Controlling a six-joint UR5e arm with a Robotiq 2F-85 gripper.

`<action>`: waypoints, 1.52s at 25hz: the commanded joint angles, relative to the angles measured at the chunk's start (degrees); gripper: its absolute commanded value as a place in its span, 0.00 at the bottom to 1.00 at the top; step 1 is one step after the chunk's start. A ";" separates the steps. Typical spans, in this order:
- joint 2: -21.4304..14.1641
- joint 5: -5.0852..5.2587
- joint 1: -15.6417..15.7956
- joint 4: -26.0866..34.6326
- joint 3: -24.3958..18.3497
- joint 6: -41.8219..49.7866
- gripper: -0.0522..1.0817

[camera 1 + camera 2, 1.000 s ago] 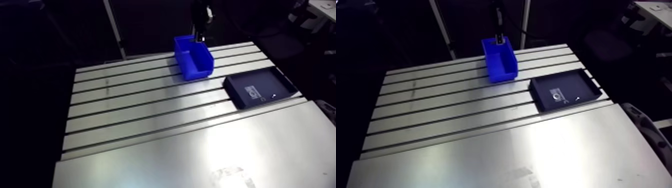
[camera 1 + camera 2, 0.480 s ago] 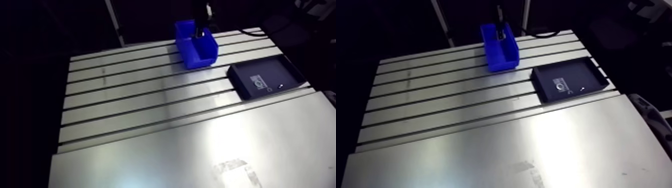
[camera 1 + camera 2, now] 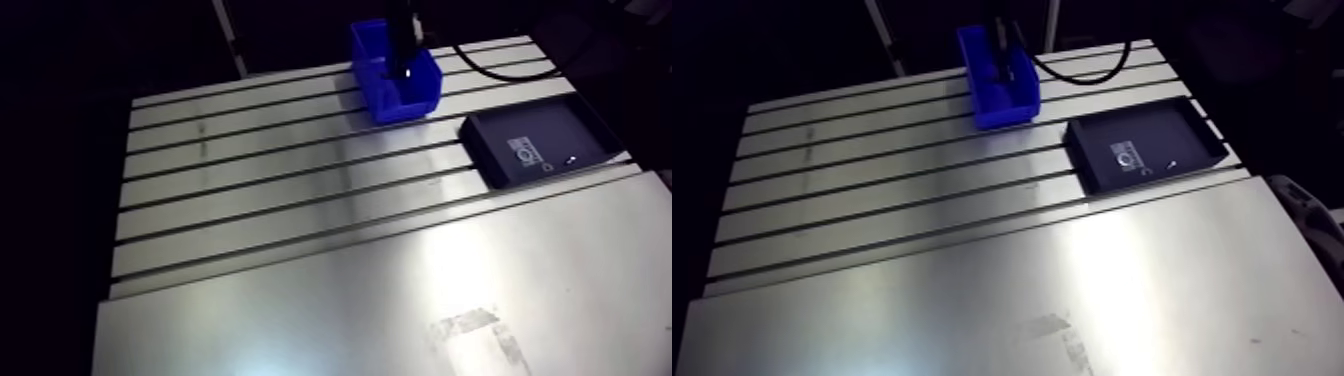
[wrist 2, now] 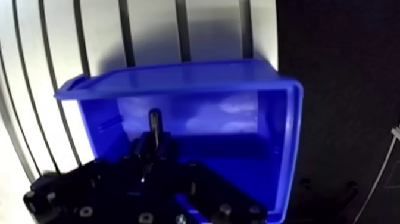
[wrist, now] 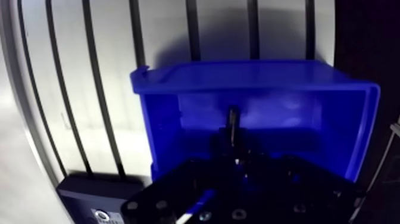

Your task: Pick up the M10 bolt from the tray and put it into the blue bin.

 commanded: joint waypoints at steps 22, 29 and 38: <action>-1.57 -0.58 1.07 -2.43 0.13 2.30 0.05; -8.60 -2.07 2.21 6.88 -2.60 4.77 0.05; -16.07 -1.19 4.06 20.86 -4.97 31.67 0.05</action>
